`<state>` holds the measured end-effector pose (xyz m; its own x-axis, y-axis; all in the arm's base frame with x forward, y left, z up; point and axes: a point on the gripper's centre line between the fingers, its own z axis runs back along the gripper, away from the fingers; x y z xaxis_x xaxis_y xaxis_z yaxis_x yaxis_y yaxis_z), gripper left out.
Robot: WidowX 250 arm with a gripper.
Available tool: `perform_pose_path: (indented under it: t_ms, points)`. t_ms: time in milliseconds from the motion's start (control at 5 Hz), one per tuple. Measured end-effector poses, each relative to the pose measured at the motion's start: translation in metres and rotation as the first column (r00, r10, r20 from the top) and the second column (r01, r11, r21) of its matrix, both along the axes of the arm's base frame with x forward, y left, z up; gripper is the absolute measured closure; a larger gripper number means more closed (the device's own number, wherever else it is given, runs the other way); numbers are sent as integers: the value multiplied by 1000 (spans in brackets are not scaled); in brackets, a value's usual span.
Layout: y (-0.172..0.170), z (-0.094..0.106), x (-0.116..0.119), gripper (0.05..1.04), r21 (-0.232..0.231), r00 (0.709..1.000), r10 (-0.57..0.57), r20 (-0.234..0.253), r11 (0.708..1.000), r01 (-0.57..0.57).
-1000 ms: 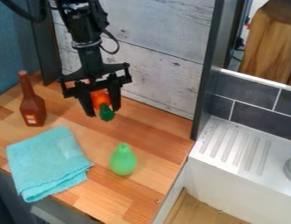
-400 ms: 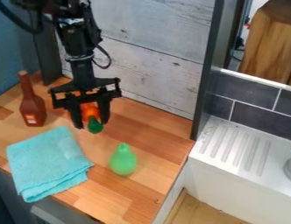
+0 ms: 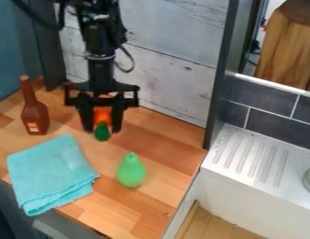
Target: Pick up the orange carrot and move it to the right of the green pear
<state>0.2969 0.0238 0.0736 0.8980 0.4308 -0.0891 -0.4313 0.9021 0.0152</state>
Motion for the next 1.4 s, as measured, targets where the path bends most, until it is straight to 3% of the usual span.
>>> perform_pose_path:
  t_ms: [400, 800, 1000, 1200, 1400]
  points:
    - [-57, 25, 11, 480, 24, 972, -235, 14, 972, 235]
    - [-93, 9, 9, 480, -52, 963, -270, -4, 962, 270]
    - [-92, 5, 3, 480, -52, 969, -243, -33, 969, 242]
    - [-87, -6, -7, 480, 6, 968, -214, -132, 976, 217]
    - [-89, -21, -9, 480, 15, 963, -197, -184, 979, 203]
